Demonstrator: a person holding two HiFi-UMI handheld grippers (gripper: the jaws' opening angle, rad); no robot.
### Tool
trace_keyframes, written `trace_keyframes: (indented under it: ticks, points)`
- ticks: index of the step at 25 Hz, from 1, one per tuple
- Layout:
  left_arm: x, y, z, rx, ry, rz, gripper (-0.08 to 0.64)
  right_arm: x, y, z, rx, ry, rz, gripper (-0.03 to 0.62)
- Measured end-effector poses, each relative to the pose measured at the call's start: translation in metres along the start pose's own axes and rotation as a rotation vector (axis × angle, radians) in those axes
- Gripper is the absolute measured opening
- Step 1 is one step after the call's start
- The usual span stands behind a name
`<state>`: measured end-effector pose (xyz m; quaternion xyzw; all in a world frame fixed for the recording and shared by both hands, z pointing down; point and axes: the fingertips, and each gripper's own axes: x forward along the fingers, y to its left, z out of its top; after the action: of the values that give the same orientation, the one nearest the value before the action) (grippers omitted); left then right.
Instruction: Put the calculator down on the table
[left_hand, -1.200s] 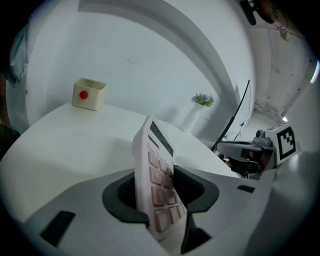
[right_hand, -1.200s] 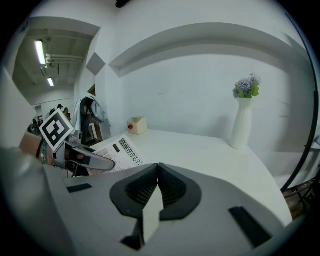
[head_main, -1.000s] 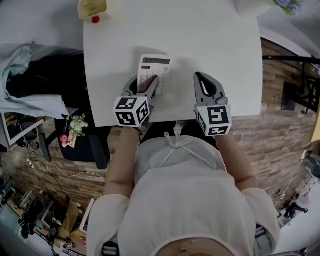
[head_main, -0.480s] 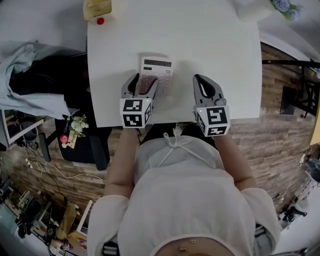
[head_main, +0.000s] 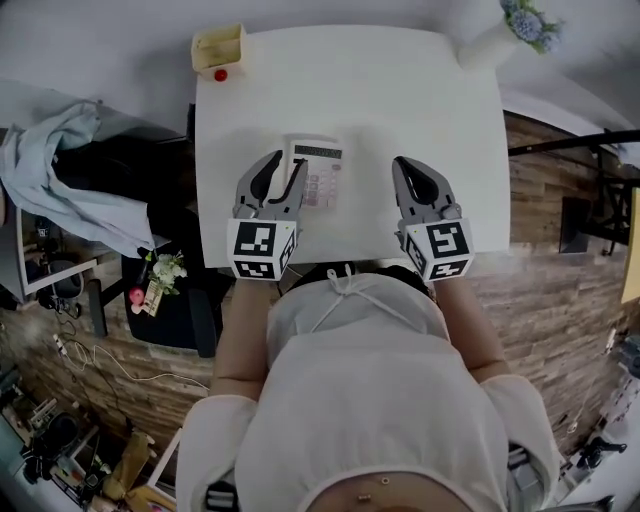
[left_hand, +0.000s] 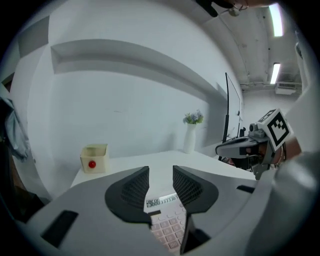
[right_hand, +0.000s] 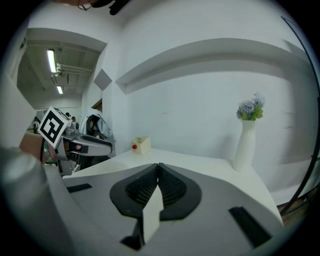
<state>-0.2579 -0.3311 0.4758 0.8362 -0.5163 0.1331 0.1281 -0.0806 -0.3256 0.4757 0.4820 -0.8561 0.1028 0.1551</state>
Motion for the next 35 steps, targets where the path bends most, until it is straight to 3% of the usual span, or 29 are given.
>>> trace_keyframes:
  ticks: [7, 17, 35]
  points:
    - [-0.029, 0.003, 0.066, 0.027, -0.156, 0.031, 0.053, -0.024, -0.014, 0.055, -0.04, -0.127, -0.003, 0.008]
    - [-0.059, -0.013, 0.132, 0.083, -0.28, -0.01, 0.025, -0.047, -0.024, 0.1, -0.09, -0.252, -0.003, 0.005]
    - [-0.043, -0.036, 0.134, 0.047, -0.269, -0.046, 0.025, -0.057, -0.035, 0.105, -0.127, -0.272, 0.019, 0.003]
